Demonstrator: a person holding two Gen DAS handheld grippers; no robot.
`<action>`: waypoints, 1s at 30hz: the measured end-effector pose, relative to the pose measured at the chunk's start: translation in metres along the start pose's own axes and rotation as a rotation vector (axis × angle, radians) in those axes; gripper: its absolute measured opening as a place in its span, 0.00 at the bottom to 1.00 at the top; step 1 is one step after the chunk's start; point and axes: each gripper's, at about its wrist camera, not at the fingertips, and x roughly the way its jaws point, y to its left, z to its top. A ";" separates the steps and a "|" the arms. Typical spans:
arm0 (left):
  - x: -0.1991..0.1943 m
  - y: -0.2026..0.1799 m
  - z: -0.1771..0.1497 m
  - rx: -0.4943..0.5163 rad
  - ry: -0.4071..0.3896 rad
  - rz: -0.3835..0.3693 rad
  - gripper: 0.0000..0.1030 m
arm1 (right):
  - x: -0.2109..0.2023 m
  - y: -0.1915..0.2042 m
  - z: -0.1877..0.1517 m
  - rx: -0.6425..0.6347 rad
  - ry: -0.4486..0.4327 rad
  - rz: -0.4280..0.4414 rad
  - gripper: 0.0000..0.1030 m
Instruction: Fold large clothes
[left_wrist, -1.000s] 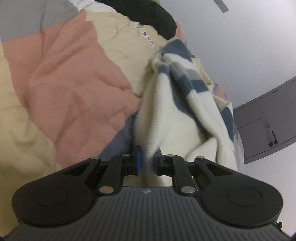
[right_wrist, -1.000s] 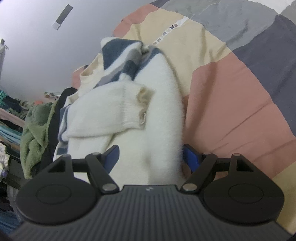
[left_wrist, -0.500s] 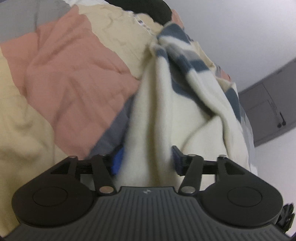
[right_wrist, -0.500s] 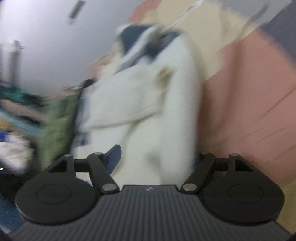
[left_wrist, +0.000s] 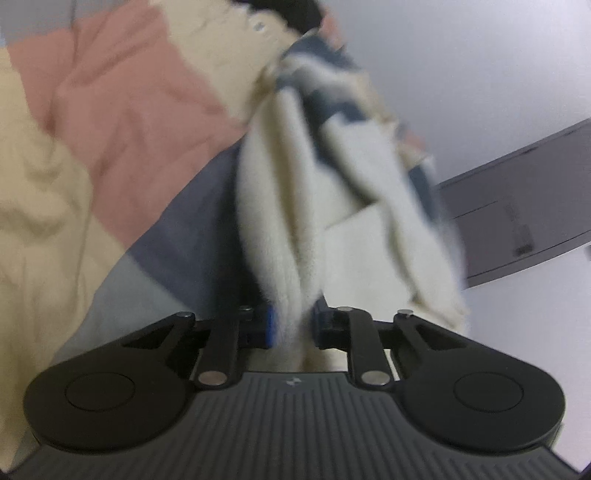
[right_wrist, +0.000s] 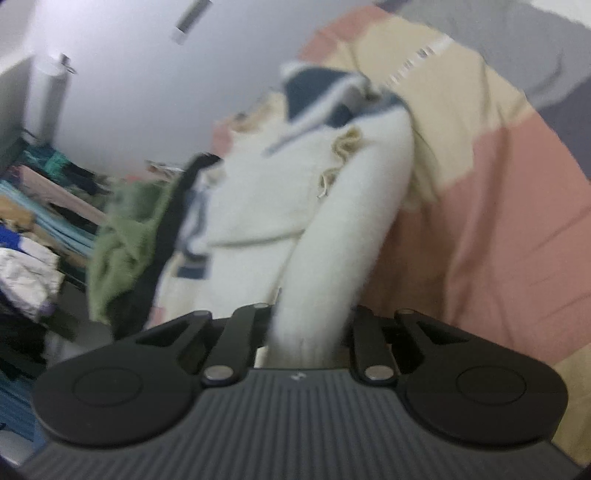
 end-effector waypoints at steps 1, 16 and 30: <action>-0.012 -0.002 0.002 -0.021 -0.021 -0.045 0.19 | -0.006 0.003 0.002 -0.002 -0.019 0.016 0.16; -0.165 -0.059 -0.014 -0.030 -0.104 -0.439 0.18 | -0.145 0.057 0.016 -0.041 -0.120 0.298 0.16; -0.160 -0.139 0.032 0.087 -0.273 -0.405 0.19 | -0.144 0.097 0.089 0.059 -0.191 0.258 0.17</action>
